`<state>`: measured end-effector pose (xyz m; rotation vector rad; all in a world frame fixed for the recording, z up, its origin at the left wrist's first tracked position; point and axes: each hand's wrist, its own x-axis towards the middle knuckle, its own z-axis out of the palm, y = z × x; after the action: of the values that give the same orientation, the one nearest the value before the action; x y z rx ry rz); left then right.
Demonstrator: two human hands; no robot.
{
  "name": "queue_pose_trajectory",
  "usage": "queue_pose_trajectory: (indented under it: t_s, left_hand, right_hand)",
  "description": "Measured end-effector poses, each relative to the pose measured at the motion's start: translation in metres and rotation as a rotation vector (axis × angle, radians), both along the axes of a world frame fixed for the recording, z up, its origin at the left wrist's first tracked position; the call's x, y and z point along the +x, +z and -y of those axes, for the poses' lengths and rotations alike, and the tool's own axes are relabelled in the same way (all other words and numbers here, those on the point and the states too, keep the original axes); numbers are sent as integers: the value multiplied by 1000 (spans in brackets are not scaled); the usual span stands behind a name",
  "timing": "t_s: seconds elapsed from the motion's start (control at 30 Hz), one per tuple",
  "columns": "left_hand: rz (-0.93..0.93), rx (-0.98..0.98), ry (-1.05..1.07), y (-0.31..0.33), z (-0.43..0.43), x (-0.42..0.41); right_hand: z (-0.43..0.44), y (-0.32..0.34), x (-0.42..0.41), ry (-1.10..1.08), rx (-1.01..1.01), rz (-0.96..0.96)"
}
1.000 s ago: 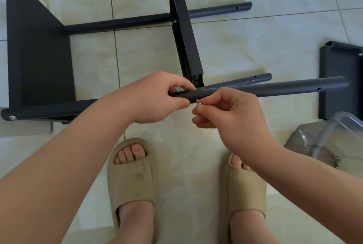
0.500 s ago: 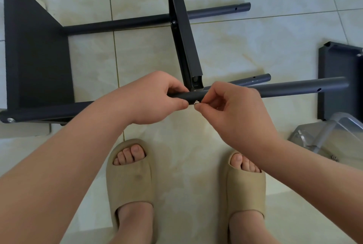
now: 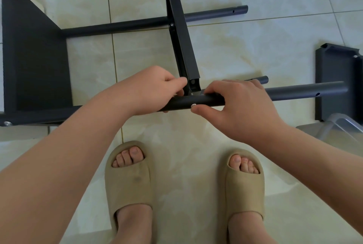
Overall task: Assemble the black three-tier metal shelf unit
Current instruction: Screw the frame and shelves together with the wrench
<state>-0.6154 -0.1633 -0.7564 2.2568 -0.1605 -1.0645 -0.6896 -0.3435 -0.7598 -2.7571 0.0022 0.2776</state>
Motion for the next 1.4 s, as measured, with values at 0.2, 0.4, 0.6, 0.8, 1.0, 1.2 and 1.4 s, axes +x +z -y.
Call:
queue_pose_trajectory:
  t_s: [0.2, 0.4, 0.6, 0.8, 1.0, 1.2, 1.4]
  left_hand:
    - [-123, -93, 201, -9, 22, 18]
    - [-109, -117, 191, -13, 25, 23]
    - [-56, -77, 146, -12, 21, 25]
    - [-34, -68, 129, -16, 18, 24]
    - [-13, -91, 128, -15, 17, 29]
    - [-33, -125, 158, -13, 16, 39]
    - [-33, -130, 170, -14, 15, 45]
  right_hand:
    - [-1, -1, 1, 0, 13, 24]
    - [2, 1, 9, -9, -6, 55]
    - [7, 0, 20, -15, -4, 29]
    - [9, -5, 24, -11, 7, 36]
    - [11, -6, 34, -23, 39, 43]
    - [12, -8, 47, -28, 39, 40]
    - [12, -6, 56, -36, 53, 8]
